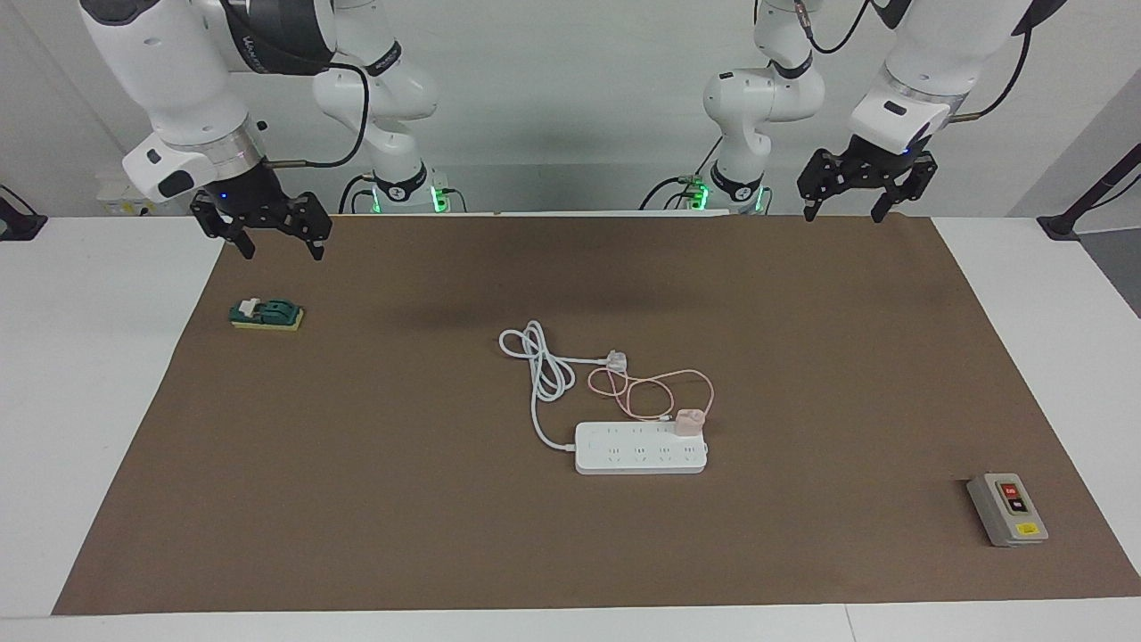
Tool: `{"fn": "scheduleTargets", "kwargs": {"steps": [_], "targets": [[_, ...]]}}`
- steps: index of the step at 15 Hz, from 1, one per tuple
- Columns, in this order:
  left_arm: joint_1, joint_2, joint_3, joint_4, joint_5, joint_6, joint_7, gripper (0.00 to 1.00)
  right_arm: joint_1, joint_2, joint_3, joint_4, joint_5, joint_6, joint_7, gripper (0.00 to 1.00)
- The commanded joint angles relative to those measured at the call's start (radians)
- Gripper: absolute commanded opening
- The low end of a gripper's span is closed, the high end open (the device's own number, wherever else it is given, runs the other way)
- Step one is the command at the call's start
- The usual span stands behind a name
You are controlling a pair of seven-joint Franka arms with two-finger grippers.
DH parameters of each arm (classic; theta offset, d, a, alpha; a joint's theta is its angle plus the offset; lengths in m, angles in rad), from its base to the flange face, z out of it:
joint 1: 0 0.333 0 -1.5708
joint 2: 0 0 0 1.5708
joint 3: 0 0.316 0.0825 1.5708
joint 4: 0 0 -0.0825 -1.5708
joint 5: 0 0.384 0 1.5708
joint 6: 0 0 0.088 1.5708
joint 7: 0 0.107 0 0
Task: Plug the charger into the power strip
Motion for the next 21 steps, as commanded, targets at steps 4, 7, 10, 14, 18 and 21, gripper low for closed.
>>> {"fn": "scheduleTargets", "kwargs": {"steps": [4,7,10,14,18,21], "targets": [[0.033,-0.002,-0.003,-0.023,-0.006,-0.014,-0.016,1.00,-0.010,-0.013,0.008,-0.005,-0.007,-0.018,-0.014,1.00],[0.004,0.052,0.043,-0.013,-0.016,-0.036,-0.016,1.00,-0.012,-0.013,0.008,-0.005,-0.007,-0.018,-0.015,1.00],[0.001,0.081,0.055,0.020,-0.016,-0.033,-0.015,1.00,-0.012,-0.013,0.008,-0.005,-0.007,-0.018,-0.014,1.00],[-0.004,0.089,0.044,0.026,-0.007,-0.040,-0.024,1.00,-0.012,-0.013,0.008,-0.005,-0.007,-0.018,-0.014,1.00],[-0.005,0.067,0.052,0.020,-0.009,-0.050,-0.024,1.00,-0.012,-0.013,0.008,-0.005,-0.007,-0.018,-0.014,1.00],[-0.005,0.066,0.054,0.018,-0.009,-0.045,-0.027,1.00,-0.012,-0.013,0.008,-0.005,-0.007,-0.019,-0.014,1.00]]}}
